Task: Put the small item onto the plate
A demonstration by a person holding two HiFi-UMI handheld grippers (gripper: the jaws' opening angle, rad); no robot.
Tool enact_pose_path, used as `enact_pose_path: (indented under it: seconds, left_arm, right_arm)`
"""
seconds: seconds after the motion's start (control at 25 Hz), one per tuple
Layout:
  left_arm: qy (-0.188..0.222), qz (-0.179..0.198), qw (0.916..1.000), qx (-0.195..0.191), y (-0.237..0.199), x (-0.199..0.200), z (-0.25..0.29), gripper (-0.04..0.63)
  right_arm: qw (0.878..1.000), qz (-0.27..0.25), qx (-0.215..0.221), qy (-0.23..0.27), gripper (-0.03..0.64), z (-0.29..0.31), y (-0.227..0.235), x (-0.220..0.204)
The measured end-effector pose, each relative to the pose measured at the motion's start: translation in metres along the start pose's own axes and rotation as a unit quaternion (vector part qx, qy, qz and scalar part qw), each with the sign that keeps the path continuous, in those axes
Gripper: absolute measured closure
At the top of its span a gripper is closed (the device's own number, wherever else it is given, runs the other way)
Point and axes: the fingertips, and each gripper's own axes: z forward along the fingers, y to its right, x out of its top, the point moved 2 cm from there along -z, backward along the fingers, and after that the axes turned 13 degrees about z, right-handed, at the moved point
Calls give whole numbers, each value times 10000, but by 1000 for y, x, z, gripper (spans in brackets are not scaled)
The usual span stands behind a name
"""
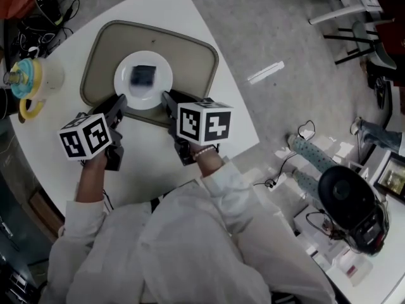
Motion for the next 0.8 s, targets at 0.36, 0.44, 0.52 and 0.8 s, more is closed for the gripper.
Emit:
enact_pose_path:
  seconds: [0.36, 0.44, 0.52, 0.8]
  left_arm:
    - [-97, 63, 9998, 149, 0, -1, 5, 525]
    - [-85, 52, 9999, 131, 1, 1, 7, 525]
    - [-73, 32, 9999, 89, 1, 3, 9, 525]
    - [-188, 102, 9995, 211, -4, -3, 13, 520]
  right_arm:
    - [9998, 56, -163, -136, 551, 4, 4, 2]
    - [9997, 77, -218, -86, 551, 4, 4, 3]
    - [9996, 79, -267, -33, 551, 5, 3, 5]
    - [9988, -103, -467, 67, 551, 6, 4, 5]
